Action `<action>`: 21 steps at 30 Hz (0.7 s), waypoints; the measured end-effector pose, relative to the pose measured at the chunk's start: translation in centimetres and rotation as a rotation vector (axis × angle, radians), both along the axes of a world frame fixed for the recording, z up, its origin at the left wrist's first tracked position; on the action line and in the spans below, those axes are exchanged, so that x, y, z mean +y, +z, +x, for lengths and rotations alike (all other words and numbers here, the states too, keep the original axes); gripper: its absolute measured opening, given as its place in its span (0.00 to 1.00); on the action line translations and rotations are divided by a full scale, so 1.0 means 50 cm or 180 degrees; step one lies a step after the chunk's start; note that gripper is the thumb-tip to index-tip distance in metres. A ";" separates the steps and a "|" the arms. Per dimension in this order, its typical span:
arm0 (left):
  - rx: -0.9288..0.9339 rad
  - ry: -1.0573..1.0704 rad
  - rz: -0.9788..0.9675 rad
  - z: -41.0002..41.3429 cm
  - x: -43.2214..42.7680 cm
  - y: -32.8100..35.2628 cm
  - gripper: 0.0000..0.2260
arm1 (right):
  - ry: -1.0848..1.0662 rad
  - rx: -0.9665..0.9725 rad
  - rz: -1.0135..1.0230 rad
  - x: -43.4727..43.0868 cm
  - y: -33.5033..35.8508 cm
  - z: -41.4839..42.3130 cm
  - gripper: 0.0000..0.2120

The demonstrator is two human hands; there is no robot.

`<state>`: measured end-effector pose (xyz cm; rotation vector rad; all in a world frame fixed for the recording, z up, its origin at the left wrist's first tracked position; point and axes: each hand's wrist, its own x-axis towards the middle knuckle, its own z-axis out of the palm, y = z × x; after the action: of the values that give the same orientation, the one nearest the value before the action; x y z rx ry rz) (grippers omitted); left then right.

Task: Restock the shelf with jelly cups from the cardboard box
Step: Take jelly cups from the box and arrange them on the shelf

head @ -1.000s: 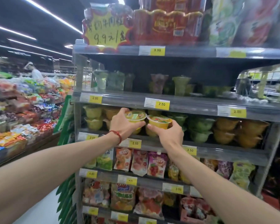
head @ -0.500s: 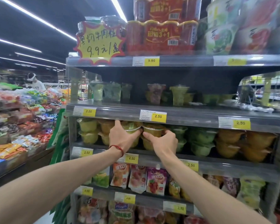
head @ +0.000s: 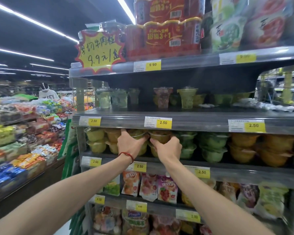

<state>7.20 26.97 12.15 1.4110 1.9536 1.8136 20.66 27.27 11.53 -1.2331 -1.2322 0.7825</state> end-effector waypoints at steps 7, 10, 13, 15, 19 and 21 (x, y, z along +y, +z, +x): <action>0.0237 0.0193 -0.0248 0.010 0.006 0.015 0.32 | 0.0351 0.0177 -0.0141 0.017 -0.014 0.001 0.17; 0.0282 0.0239 -0.0369 0.019 0.006 0.019 0.31 | 0.0504 0.0193 -0.0165 0.018 -0.014 -0.001 0.16; 0.0308 0.0256 -0.0394 0.025 0.005 0.018 0.31 | 0.0654 0.0136 -0.0158 0.018 -0.013 0.006 0.15; 0.0349 0.0279 -0.0384 0.026 0.002 0.019 0.30 | 0.0789 0.0057 -0.0159 0.017 -0.012 0.014 0.15; 0.0376 0.0314 -0.0337 0.025 -0.003 0.013 0.34 | 0.0869 -0.0224 -0.0184 0.022 -0.018 0.022 0.20; 0.0464 0.0285 -0.0374 0.024 -0.004 0.008 0.36 | 0.0849 -0.0261 -0.0200 0.025 -0.022 0.021 0.22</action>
<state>8.42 26.78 12.55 1.4791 2.1882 1.6415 21.69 28.50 10.43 -1.1746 -1.4688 0.9786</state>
